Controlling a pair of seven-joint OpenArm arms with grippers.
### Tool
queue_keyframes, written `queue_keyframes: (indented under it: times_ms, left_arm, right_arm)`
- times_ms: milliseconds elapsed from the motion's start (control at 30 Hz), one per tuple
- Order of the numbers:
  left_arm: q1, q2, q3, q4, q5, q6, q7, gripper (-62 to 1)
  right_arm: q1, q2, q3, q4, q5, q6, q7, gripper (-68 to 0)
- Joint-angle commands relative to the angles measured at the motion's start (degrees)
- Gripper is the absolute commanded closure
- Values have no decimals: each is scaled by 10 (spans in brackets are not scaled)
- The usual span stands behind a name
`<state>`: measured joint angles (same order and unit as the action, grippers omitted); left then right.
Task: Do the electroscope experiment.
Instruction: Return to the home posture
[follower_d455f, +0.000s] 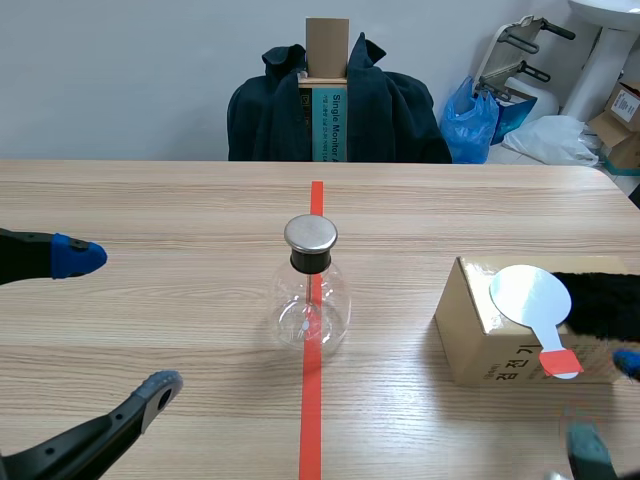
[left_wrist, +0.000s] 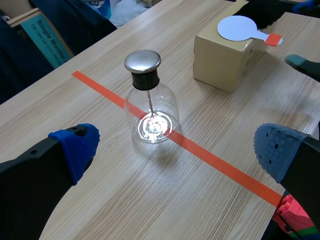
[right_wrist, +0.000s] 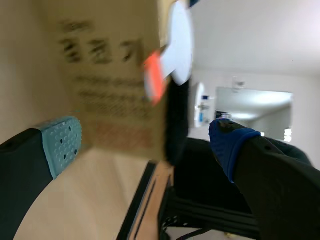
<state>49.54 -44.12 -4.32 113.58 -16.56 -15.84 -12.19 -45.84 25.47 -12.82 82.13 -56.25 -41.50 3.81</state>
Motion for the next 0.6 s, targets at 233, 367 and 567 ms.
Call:
queue_keyframes:
  times_ms: [233, 367, 567]
  left_arm:
    - [0, 4, 2, 8, -4, 2, -8, -623]
    - [0, 6, 2, 8, -4, 2, -8, -623]
    - [0, 6, 2, 8, -4, 2, -8, -623]
  right_arm:
    - [-87, 97, 49, 115, 243, -34, 125, -519]
    - [-83, 139, 82, 210, 358, -34, 127, -519]
    - [-52, 213, 110, 334, 491, 100, 86, -512]
